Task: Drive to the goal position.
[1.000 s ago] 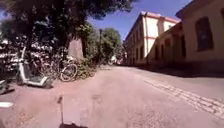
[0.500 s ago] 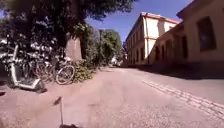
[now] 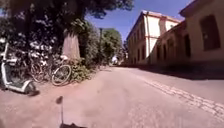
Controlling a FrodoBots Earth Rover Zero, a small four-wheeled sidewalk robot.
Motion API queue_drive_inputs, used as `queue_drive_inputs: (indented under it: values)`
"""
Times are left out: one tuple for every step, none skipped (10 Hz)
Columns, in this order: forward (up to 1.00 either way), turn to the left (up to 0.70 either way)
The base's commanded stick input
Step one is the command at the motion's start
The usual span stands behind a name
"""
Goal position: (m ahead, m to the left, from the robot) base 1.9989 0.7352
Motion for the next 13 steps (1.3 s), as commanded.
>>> queue_drive_inputs:
  values:
    - [0.6, 0.0]
    - [0.6, 0.0]
    - [0.6, 0.0]
    - [0.6, 0.0]
    - [0.6, 0.0]
    - [0.6, 0.0]
    - [0.6, 0.0]
    - [0.6, 0.0]
    - [0.6, 0.0]
    - [0.6, 0.0]
    - [0.6, 0.0]
    - [0.6, 0.0]
    - [0.6, 0.0]
